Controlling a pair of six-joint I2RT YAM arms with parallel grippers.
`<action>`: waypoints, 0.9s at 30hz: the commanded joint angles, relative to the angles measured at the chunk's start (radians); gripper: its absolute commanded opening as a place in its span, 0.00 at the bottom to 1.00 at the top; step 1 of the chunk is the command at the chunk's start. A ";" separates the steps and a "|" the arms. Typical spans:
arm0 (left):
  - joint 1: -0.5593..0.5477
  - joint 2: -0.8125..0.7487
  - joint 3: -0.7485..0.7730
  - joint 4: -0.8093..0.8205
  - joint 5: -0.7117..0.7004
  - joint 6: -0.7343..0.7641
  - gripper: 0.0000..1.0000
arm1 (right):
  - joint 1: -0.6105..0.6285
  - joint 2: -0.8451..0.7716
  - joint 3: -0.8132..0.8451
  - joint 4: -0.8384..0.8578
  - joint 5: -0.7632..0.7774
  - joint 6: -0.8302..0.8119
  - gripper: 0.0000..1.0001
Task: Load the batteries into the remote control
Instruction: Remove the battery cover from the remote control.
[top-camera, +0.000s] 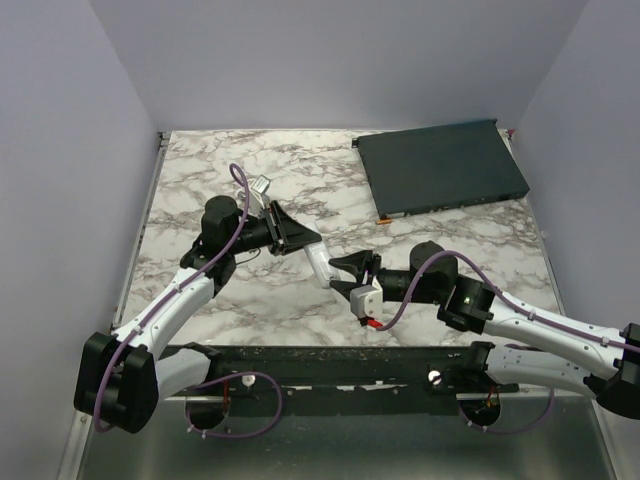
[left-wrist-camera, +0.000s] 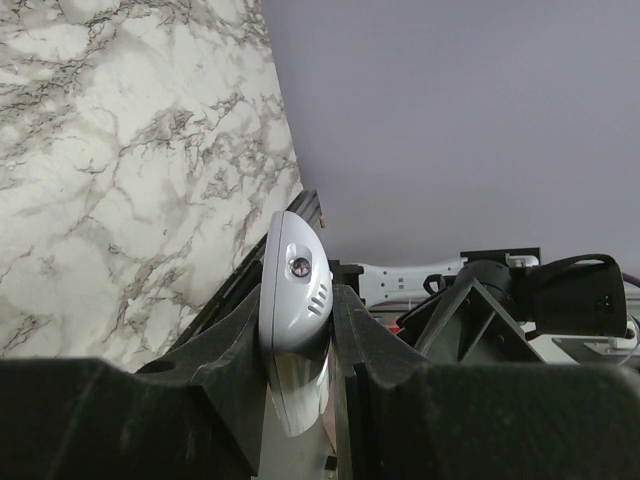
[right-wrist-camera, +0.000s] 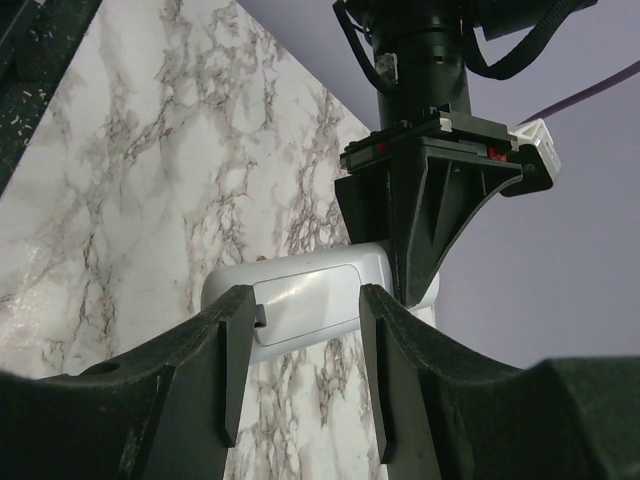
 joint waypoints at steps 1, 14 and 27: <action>-0.003 -0.005 0.031 0.015 0.021 0.014 0.00 | -0.002 0.009 0.001 -0.036 0.021 -0.006 0.53; -0.004 -0.005 0.032 0.017 0.021 0.014 0.00 | -0.002 0.009 -0.001 -0.055 0.024 -0.004 0.54; -0.012 -0.008 0.025 0.023 0.018 0.013 0.00 | -0.001 0.019 -0.003 -0.030 0.038 -0.009 0.54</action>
